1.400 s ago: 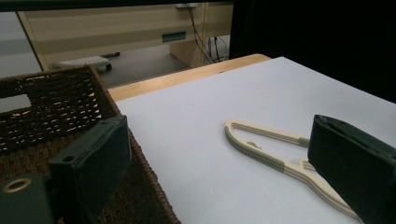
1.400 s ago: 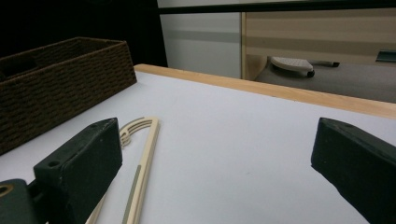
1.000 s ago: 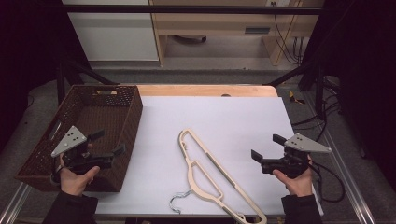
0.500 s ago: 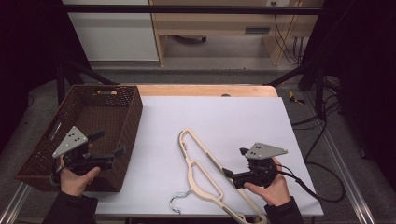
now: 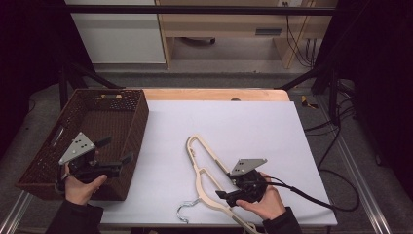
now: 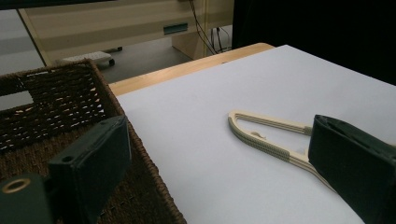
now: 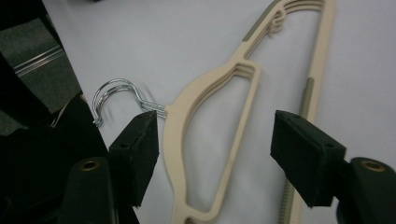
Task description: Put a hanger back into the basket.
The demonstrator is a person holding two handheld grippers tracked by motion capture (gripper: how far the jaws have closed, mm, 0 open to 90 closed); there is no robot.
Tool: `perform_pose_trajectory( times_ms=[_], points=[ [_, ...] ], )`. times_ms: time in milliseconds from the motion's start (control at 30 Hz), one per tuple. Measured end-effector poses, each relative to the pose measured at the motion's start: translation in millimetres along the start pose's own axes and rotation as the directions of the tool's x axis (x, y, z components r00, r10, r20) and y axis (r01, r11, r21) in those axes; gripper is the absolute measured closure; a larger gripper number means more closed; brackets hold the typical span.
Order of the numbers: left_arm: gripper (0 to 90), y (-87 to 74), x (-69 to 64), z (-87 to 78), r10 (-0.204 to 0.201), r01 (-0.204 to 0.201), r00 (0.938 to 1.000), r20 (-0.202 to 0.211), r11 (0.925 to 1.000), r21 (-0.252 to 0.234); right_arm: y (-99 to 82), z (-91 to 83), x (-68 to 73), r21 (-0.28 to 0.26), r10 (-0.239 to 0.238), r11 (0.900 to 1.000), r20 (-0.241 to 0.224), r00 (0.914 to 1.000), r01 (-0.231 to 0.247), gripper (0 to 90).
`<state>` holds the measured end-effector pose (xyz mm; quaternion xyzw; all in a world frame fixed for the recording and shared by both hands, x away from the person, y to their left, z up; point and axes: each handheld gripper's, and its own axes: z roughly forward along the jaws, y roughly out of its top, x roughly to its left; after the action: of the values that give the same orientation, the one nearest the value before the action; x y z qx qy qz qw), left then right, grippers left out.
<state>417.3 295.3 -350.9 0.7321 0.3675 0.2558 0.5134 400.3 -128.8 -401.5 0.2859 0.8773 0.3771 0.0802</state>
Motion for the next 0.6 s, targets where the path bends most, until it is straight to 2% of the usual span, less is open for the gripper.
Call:
perform_pose_trajectory(
  times_ms=[67, 167, 300, 433, 533, 600],
  points=[
    [5.6, 0.0, -0.7, 0.4, 0.002, -0.002, 1.0000, 0.001, 1.0000, 0.002, -1.1, 5.4, 1.9, 0.027, 0.009, 0.9996, -0.017, 0.9998, -0.008, 36.3],
    [5.6, 0.1, -2.0, 1.1, 0.006, -0.006, 1.0000, 0.003, 1.0000, 0.003, -2.8, 13.3, 3.8, 0.069, -0.010, 0.9976, -0.042, 0.9991, 0.012, 39.9],
    [5.6, -0.3, -3.0, 2.3, 0.007, -0.007, 1.0000, 0.007, 1.0000, 0.005, -4.1, 21.8, 6.5, 0.088, -0.009, 0.9960, -0.067, 0.9977, 0.015, 43.9],
    [5.6, 0.2, -4.7, 2.5, 0.015, -0.015, 0.9998, 0.009, 0.9999, 0.007, -4.3, 29.8, 12.4, 0.129, -0.043, 0.9903, -0.072, 0.9965, 0.052, 46.4],
    [5.6, 0.5, -6.2, 2.2, 0.017, -0.017, 0.9998, 0.011, 0.9998, 0.005, -6.9, 31.0, 14.3, 0.145, -0.038, 0.9882, -0.070, 0.9968, 0.048, 47.6],
    [5.7, 0.5, -7.0, 2.5, 0.019, -0.019, 0.9997, 0.013, 0.9998, 0.006, -8.7, 28.5, 15.2, 0.159, -0.041, 0.9863, -0.039, 0.9984, 0.046, 49.4]
  ],
)
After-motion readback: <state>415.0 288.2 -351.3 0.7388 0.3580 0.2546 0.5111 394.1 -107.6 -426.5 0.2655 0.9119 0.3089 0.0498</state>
